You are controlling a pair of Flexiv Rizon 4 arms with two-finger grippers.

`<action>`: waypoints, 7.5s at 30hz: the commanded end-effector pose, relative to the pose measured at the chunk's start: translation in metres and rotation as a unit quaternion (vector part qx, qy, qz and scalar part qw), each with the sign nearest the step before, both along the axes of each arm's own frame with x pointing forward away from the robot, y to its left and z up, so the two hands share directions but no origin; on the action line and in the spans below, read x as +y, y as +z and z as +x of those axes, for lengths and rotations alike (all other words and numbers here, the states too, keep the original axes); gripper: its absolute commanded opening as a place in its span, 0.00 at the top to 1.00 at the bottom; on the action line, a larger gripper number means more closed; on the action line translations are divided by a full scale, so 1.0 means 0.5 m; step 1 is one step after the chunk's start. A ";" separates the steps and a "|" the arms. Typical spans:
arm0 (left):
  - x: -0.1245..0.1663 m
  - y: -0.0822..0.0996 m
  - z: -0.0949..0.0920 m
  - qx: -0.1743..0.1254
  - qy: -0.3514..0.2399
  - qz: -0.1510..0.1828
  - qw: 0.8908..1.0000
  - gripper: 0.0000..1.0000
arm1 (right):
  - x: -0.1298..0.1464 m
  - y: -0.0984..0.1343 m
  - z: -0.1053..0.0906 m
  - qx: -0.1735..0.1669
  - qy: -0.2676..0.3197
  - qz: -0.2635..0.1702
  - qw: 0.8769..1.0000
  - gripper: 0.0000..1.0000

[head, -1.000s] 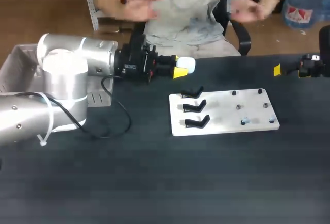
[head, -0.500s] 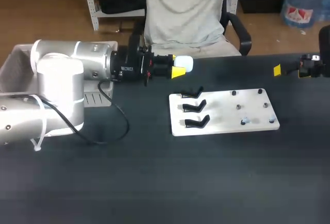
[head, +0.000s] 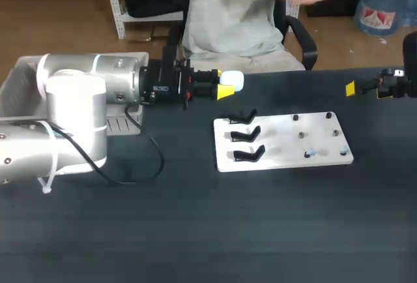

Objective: Pick up each earbud case from the left stands, insert the matching earbuds, close the lid, and place the case in the box.

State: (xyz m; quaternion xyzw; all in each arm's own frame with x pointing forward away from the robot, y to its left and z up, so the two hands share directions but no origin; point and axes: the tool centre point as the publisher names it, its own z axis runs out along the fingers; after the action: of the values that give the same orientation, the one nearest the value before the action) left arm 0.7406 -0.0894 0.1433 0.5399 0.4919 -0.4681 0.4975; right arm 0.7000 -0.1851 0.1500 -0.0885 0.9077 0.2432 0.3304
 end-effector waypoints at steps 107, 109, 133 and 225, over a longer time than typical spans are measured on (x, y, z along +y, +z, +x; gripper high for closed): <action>-0.060 -0.010 -0.042 0.006 -0.036 -0.031 0.999 1.00 | 0.390 0.003 0.038 0.038 0.160 -0.076 0.983 0.00; -0.060 -0.010 -0.042 0.006 -0.036 -0.031 0.999 1.00 | 0.390 0.007 0.038 0.036 0.158 -0.076 0.984 0.00; -0.060 -0.010 -0.042 0.006 -0.036 -0.031 0.999 1.00 | 0.190 0.079 0.003 0.043 0.084 -0.254 0.963 0.00; -0.060 -0.010 -0.042 0.006 -0.036 -0.031 0.999 1.00 | 0.040 -0.242 -0.099 0.204 0.000 -0.360 0.910 1.00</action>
State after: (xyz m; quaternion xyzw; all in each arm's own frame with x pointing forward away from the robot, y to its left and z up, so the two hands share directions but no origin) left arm 0.7203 -0.1194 0.1387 0.5395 0.4609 -0.5050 0.4915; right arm 0.6539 -0.1665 0.0261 -0.1519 0.9816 -0.0841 0.0801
